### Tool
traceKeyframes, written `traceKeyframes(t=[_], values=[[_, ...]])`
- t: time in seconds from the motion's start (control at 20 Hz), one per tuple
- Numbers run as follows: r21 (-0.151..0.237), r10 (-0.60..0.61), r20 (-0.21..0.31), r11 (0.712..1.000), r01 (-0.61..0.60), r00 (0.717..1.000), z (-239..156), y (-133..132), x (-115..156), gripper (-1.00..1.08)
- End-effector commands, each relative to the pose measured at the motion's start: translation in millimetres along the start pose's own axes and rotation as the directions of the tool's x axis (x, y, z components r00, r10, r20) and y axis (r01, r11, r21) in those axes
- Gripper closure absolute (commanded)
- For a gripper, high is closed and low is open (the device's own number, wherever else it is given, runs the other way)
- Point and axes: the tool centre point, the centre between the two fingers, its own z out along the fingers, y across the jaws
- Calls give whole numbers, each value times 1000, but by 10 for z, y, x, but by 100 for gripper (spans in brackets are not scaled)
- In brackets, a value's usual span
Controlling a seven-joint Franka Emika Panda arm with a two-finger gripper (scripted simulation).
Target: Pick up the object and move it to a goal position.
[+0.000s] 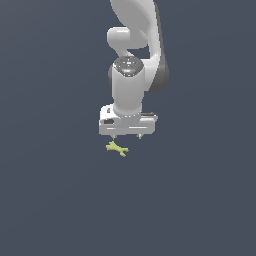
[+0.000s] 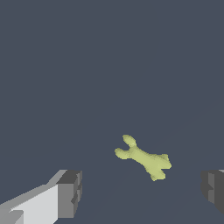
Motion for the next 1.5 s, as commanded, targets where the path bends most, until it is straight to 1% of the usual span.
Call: traceKeyframes(t=[0.0,0.15,0.45,0.85,1.15,1.45], values=[[0,0,0,1000,0,1000,0,0,0,-92],[-3,6,-1,1000,-6,1000,-19,35,7,-92],[-15,39,-4,999,-39,999,-115,215,36,-92],[-16,32,-3,999,-32,999,-107,221,34,-92],[-16,-17,0,1000,17,1000,-42,241,17,-92],[-16,-108,5,994,108,994,78,277,-18,-92]])
